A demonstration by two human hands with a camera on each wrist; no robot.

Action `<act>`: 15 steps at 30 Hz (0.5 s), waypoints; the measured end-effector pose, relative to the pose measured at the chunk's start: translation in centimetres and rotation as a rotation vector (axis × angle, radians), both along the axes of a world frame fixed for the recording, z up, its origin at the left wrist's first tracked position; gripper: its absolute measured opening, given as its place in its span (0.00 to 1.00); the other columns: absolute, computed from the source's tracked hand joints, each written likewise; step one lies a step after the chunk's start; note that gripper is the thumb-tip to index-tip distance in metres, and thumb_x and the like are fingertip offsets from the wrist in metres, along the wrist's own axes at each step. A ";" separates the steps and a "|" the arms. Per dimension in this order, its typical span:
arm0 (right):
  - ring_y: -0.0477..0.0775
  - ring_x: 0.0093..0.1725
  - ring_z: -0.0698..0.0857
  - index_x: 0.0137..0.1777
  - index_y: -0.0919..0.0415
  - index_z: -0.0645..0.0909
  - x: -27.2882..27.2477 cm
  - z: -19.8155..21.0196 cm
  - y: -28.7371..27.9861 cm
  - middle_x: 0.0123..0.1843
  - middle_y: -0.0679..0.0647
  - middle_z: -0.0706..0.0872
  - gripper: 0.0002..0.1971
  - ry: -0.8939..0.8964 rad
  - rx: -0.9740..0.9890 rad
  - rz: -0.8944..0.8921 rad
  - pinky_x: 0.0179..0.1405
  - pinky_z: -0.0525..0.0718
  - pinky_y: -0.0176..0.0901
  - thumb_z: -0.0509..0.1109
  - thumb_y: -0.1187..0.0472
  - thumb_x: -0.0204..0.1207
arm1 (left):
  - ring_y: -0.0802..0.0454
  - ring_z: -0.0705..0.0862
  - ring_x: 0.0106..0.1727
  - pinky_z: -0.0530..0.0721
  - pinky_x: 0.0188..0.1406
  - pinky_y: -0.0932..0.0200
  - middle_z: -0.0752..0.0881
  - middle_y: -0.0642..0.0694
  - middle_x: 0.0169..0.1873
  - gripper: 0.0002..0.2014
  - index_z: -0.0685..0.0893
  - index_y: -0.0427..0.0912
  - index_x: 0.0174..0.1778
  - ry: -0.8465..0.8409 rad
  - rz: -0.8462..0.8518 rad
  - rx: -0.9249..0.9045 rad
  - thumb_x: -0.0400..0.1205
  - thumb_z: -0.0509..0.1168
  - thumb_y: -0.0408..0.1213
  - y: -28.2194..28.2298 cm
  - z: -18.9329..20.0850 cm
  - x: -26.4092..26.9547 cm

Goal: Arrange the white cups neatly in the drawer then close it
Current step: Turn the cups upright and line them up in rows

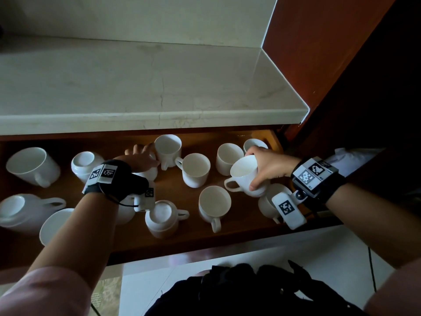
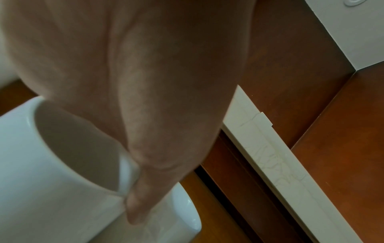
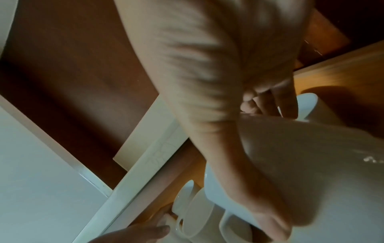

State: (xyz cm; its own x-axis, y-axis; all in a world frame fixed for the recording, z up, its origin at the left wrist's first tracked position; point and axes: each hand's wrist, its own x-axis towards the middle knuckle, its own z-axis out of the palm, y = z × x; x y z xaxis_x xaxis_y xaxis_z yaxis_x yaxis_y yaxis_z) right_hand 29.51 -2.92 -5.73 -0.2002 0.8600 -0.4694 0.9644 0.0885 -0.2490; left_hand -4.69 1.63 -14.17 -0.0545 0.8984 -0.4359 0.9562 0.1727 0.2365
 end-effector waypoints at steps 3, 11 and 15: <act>0.50 0.61 0.74 0.69 0.56 0.64 0.2 -0.7 -0.1 0.62 0.49 0.72 0.46 -0.024 0.021 0.032 0.51 0.78 0.41 0.86 0.52 0.53 | 0.34 0.55 0.80 0.58 0.77 0.41 0.59 0.39 0.80 0.35 0.50 0.54 0.82 0.008 -0.033 -0.006 0.82 0.59 0.55 0.3 -0.5 -0.4; 0.53 0.62 0.73 0.69 0.53 0.61 -0.1 -1.5 0.9 0.64 0.50 0.66 0.46 -0.109 -0.051 0.139 0.53 0.83 0.45 0.84 0.54 0.54 | 0.33 0.54 0.80 0.58 0.77 0.42 0.56 0.38 0.80 0.35 0.49 0.55 0.83 0.025 -0.013 -0.006 0.83 0.59 0.54 0.3 -0.3 -0.1; 0.54 0.58 0.75 0.70 0.56 0.59 -0.7 -2.0 1.3 0.63 0.53 0.66 0.46 -0.232 -0.114 0.149 0.48 0.83 0.44 0.84 0.51 0.56 | 0.34 0.54 0.81 0.58 0.78 0.40 0.58 0.41 0.80 0.37 0.50 0.57 0.82 0.021 -0.029 -0.017 0.80 0.60 0.58 1.0 -1.4 -1.1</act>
State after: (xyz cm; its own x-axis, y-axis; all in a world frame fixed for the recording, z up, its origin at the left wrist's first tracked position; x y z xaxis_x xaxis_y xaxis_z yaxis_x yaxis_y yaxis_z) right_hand 28.80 -1.62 -7.77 -0.1961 0.7681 -0.6095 0.9753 0.2172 -0.0401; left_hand -5.77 2.65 -15.58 -0.0377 0.8920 -0.4504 0.9656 0.1486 0.2134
